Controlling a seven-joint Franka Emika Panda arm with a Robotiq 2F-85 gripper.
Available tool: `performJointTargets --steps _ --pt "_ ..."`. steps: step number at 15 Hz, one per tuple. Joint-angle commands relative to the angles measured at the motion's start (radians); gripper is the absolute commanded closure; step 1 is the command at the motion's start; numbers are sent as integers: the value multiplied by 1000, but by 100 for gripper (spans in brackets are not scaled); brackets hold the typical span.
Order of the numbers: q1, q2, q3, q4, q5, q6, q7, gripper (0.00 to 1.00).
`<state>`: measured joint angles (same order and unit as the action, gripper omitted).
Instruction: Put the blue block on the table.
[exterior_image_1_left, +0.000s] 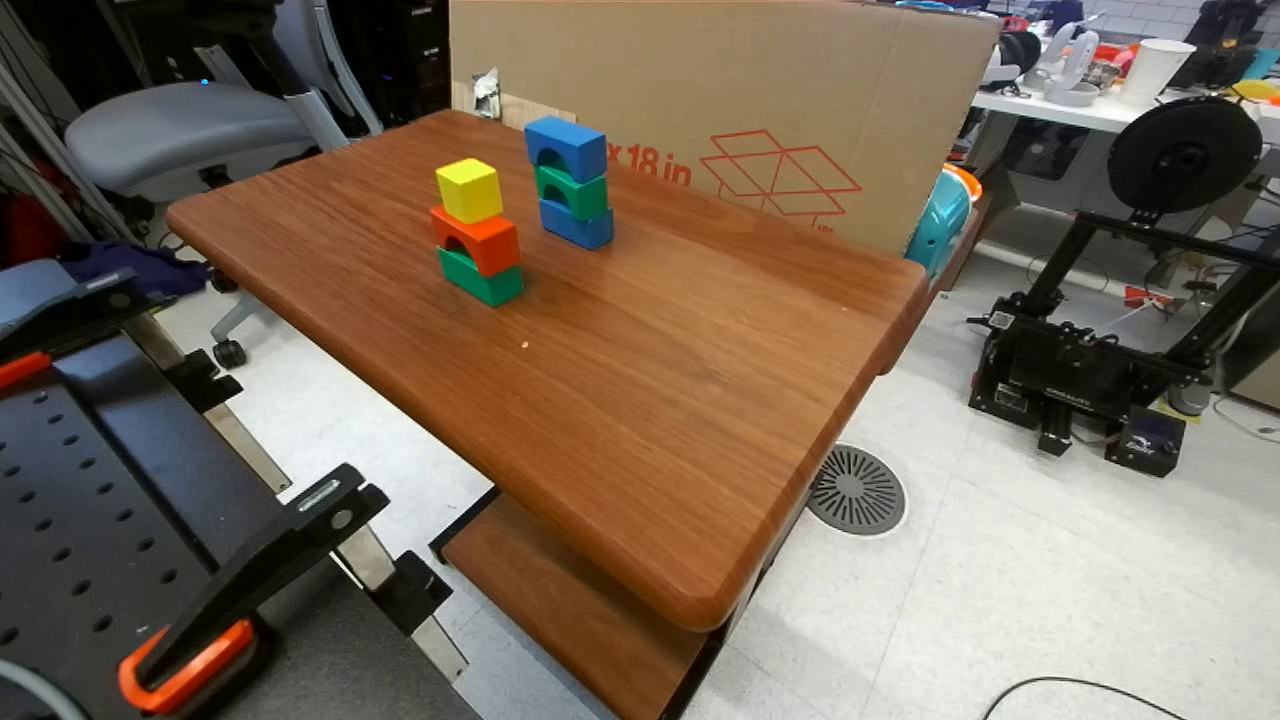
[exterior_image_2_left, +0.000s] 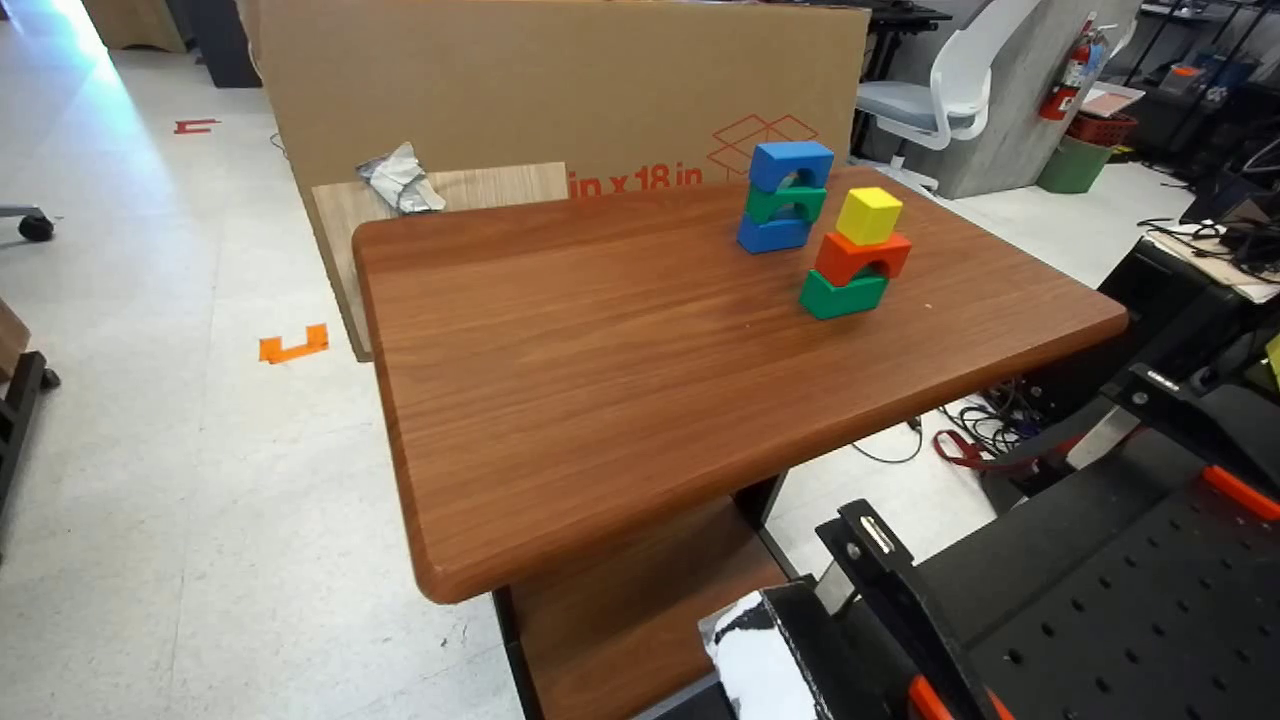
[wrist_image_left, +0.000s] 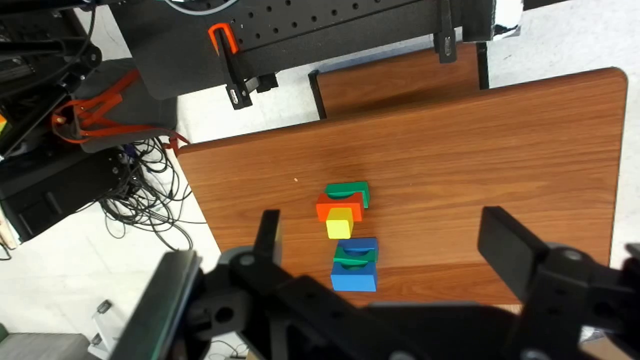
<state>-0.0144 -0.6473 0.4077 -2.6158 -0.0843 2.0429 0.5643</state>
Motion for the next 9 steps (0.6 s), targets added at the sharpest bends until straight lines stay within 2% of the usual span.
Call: performJointTargets --steps 1,6,9 --pt "26 7 -24 2 -18 -3 15 0" --pt "20 25 -42 26 -17 -23 -1 0" --pt "0 82 -68 66 -47 -27 -48 0"
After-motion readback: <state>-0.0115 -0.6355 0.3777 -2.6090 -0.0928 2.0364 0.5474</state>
